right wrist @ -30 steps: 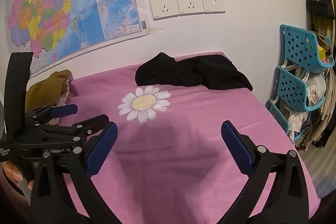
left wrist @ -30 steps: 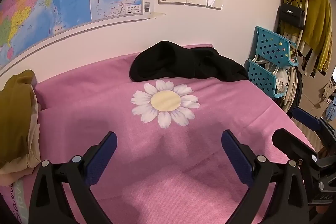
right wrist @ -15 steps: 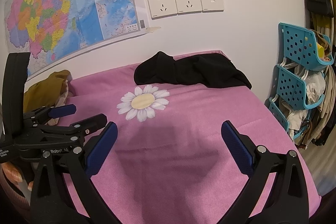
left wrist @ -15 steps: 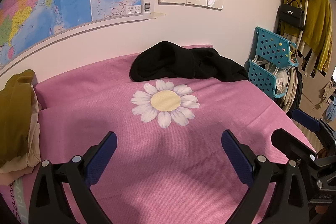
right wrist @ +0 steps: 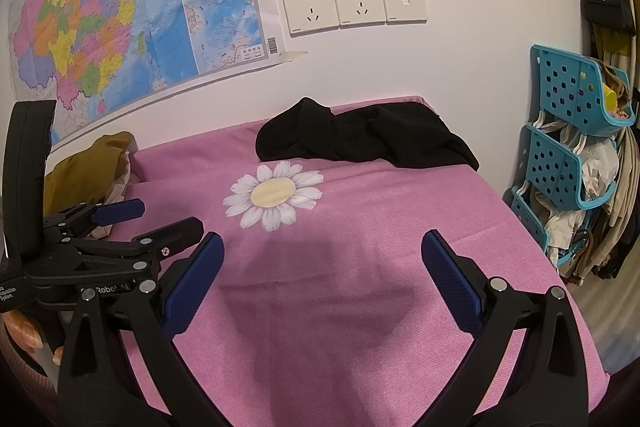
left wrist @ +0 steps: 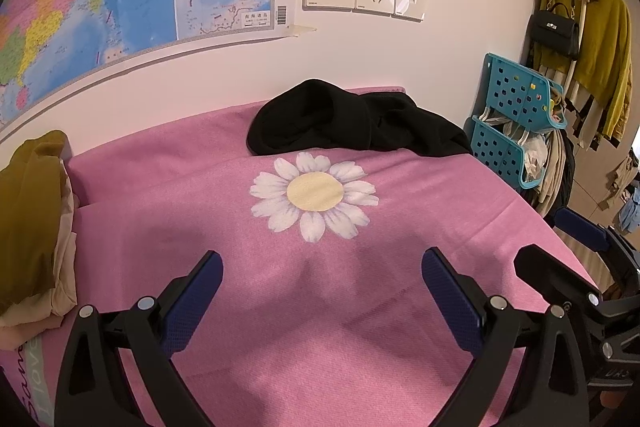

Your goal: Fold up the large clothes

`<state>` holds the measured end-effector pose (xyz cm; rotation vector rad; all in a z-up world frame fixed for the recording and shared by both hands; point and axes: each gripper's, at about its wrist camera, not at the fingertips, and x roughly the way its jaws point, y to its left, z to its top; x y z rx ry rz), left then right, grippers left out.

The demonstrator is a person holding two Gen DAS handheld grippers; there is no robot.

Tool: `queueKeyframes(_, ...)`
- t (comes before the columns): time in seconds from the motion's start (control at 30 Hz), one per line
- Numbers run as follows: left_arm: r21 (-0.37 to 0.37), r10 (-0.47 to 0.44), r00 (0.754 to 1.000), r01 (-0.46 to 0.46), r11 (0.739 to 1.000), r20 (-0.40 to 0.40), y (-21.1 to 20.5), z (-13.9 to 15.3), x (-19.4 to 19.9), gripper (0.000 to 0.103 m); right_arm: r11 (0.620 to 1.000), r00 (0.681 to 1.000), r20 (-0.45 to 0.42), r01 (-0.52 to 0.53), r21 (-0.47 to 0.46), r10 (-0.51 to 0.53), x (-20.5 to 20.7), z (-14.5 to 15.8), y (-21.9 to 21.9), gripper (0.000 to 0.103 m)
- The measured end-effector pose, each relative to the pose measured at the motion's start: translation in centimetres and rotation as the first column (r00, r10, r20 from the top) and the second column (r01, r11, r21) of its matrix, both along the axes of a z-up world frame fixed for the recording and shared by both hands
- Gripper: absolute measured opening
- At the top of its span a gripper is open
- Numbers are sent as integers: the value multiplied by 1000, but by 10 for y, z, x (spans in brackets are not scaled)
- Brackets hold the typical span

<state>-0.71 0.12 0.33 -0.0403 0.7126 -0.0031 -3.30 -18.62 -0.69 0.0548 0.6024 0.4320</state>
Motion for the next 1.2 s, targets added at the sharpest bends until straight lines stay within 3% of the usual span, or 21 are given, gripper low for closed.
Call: queueKeyframes(1.2, -10, 0, 1000, 0, 1000, -19, 2, -4, 2, 96, 1000, 1000, -8, -22, -16, 22, 6, 0, 5, 97)
